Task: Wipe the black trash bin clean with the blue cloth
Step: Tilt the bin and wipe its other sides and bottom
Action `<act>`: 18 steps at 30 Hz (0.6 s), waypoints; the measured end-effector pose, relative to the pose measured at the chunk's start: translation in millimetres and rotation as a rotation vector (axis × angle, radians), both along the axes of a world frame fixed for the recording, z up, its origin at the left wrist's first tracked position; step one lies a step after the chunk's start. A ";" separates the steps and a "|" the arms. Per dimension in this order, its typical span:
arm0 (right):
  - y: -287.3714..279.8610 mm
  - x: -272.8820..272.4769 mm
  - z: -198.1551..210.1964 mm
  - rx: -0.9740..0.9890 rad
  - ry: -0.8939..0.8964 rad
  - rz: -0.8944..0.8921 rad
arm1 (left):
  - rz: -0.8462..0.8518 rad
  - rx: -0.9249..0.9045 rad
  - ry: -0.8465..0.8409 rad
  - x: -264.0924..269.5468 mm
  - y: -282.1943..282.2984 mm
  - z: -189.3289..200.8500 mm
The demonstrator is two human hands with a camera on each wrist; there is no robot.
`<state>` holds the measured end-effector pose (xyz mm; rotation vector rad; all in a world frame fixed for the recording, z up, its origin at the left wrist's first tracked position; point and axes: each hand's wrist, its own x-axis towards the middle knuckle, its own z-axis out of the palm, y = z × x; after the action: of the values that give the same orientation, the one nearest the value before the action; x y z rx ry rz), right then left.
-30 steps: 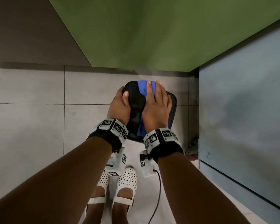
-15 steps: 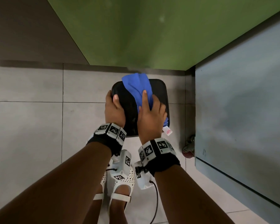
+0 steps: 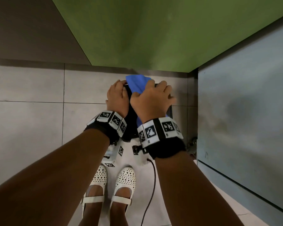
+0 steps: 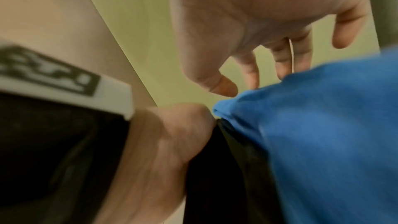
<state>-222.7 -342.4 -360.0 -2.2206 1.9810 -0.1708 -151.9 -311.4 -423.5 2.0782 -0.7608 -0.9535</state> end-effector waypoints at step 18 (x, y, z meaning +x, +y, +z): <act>-31.9 -20.3 59.4 -0.164 -0.643 0.239 | -0.038 0.105 0.114 10.0 -4.9 7.2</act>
<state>-243.0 -374.4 -300.5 -2.0975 1.3887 -0.9114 -141.9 -316.2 -416.3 2.0846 -0.7062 -1.1450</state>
